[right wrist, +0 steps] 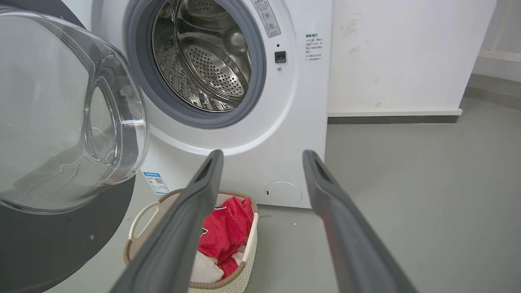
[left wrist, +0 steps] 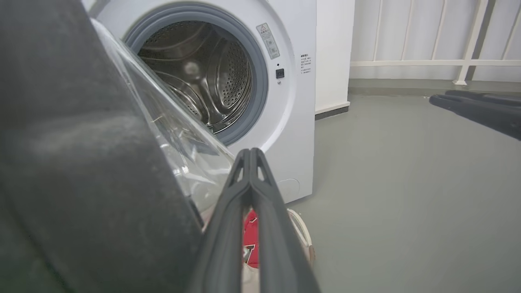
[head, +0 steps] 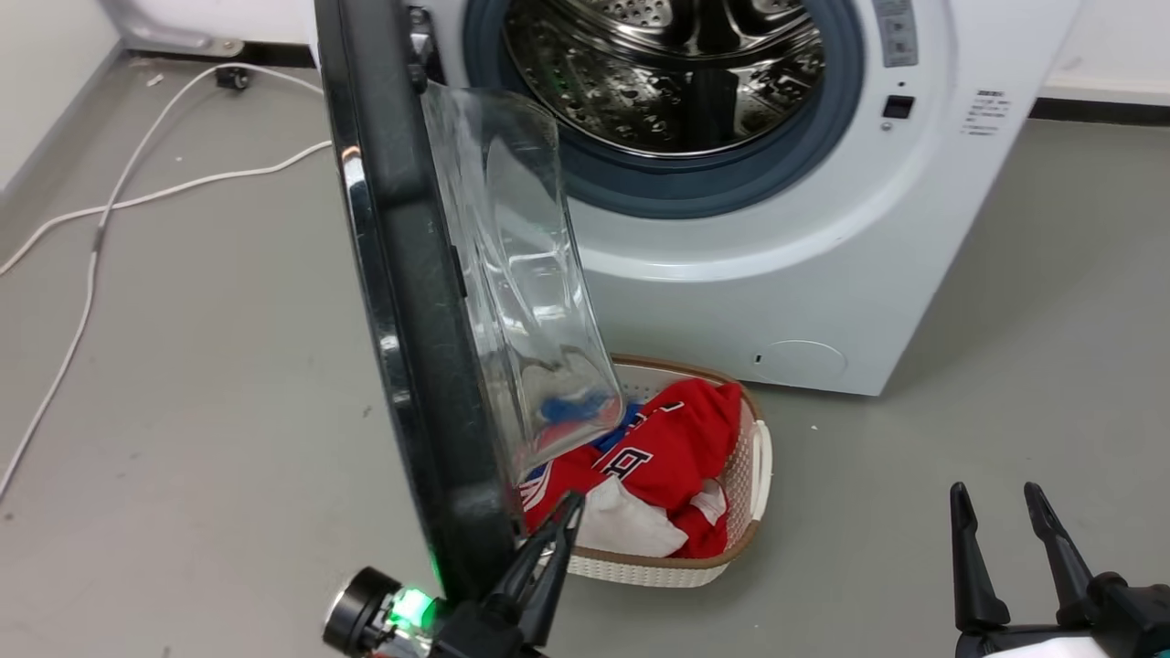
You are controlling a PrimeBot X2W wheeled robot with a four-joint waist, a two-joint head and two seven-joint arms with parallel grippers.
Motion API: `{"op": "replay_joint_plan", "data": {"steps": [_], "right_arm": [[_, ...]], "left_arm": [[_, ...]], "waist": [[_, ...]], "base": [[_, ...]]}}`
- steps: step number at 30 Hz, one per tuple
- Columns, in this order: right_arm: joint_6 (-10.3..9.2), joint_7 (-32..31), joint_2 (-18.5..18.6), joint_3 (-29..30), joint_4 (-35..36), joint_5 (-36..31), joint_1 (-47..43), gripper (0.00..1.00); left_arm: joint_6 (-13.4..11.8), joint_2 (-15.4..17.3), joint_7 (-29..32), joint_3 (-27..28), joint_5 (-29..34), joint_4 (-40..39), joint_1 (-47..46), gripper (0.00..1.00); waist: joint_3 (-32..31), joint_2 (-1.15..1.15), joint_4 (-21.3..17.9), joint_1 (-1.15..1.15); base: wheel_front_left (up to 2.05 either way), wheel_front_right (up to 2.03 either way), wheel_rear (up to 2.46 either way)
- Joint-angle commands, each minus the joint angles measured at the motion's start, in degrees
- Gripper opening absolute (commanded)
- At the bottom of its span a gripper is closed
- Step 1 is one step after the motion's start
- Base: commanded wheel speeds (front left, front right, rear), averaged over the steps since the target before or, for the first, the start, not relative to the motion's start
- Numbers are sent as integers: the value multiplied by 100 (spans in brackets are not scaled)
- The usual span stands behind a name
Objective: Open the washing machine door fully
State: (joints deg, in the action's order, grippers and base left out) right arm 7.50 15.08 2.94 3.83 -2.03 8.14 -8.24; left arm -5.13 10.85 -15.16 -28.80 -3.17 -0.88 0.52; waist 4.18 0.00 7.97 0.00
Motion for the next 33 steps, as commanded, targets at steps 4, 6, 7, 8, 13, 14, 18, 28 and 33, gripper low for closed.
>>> {"op": "replay_joint_plan", "data": {"steps": [4,6,7,8,13,14,18,28,33], "right_arm": [[-1,12,-14,12,-17,11,-23,100],[-1,12,-14,15,-22,10,-26,100],[-1,12,-14,15,-26,9,-31,100],[-1,12,-14,20,-29,8,-32,100],[-1,12,-14,31,-41,-5,-31,100],[-1,12,-14,34,-45,-10,-31,100],[-2,11,-14,26,-50,-37,-15,100],[-1,11,-13,15,-1,-99,97,100],[-1,11,-13,30,12,-143,151,100]], "left_arm": [[-342,264,94,593,-142,49,-90,0],[-374,294,95,644,-175,-13,-46,0],[-391,295,94,662,-203,-36,-32,0],[-399,296,92,683,-218,-53,-5,0],[-567,399,50,901,-324,-141,190,0],[-605,438,47,959,-340,-157,216,0],[-787,602,129,1234,-392,-312,364,0],[-1095,964,129,2039,-694,-350,500,0],[-1186,1063,92,2371,-841,-276,384,0]], "waist": [[48,0,188,0],[56,0,249,0],[58,0,278,0],[61,0,306,0],[64,0,424,0],[66,0,446,0],[81,0,503,0],[251,0,513,0],[375,0,507,0]], "base": [[0,0,0],[0,0,0],[0,0,0],[0,0,0],[0,0,0],[0,0,0],[0,0,0],[0,0,0],[0,0,0]]}}
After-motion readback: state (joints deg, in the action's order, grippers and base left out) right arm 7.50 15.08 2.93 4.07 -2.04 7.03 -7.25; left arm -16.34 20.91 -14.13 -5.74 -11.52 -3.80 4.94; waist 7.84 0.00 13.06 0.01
